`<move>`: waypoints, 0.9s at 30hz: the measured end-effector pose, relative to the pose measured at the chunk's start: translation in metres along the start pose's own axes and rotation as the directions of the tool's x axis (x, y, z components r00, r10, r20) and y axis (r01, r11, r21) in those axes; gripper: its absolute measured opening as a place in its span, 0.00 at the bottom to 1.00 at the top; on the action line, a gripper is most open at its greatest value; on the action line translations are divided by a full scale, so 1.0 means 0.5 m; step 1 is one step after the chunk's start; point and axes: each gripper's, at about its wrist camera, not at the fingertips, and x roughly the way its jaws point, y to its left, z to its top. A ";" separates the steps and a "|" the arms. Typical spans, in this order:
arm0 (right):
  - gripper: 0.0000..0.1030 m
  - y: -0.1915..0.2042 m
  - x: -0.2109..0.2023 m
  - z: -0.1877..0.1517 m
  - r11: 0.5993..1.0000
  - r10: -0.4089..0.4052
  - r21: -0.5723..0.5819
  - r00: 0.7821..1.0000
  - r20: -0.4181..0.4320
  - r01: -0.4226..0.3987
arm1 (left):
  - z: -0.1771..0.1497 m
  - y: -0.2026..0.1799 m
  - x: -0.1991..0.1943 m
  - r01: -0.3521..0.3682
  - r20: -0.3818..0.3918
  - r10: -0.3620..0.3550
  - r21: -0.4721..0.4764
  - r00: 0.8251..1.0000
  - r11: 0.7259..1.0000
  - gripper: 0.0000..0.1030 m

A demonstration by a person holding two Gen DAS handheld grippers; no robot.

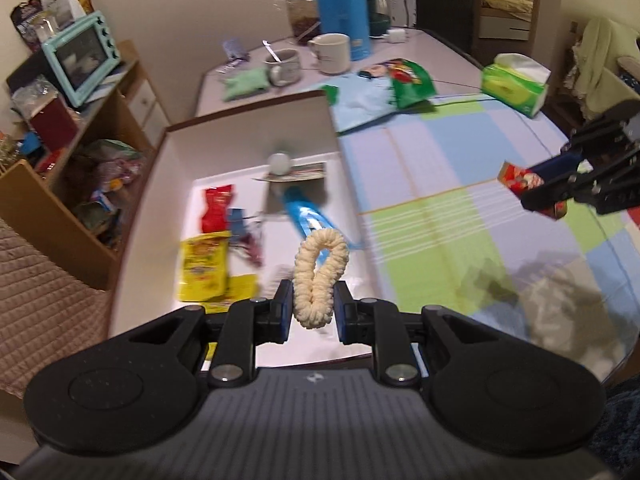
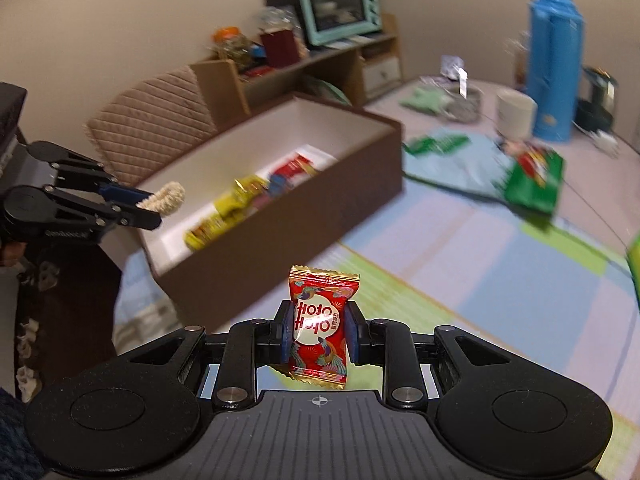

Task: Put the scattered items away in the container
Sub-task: 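Carry the ring snack and red candy over the box with both grippers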

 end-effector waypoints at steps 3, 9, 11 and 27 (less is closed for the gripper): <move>0.24 0.028 0.016 0.038 0.999 0.025 -0.026 1.000 0.017 -0.024 | -0.008 0.042 -0.004 -0.012 0.001 0.012 0.010 1.000 1.000 0.17; 0.24 0.090 0.057 0.095 0.995 0.068 -0.073 0.997 0.035 -0.065 | -0.019 0.107 0.005 0.002 -0.018 -0.001 0.067 1.000 0.998 0.17; 0.24 0.110 0.072 0.109 0.994 0.077 -0.085 0.996 0.037 -0.074 | -0.020 0.123 0.018 0.017 -0.032 -0.014 0.093 0.999 0.995 0.17; 0.24 0.162 0.178 0.169 0.997 0.071 -0.037 0.997 0.006 -0.071 | -0.011 0.202 0.124 0.267 -0.157 -0.222 0.392 0.962 0.881 0.17</move>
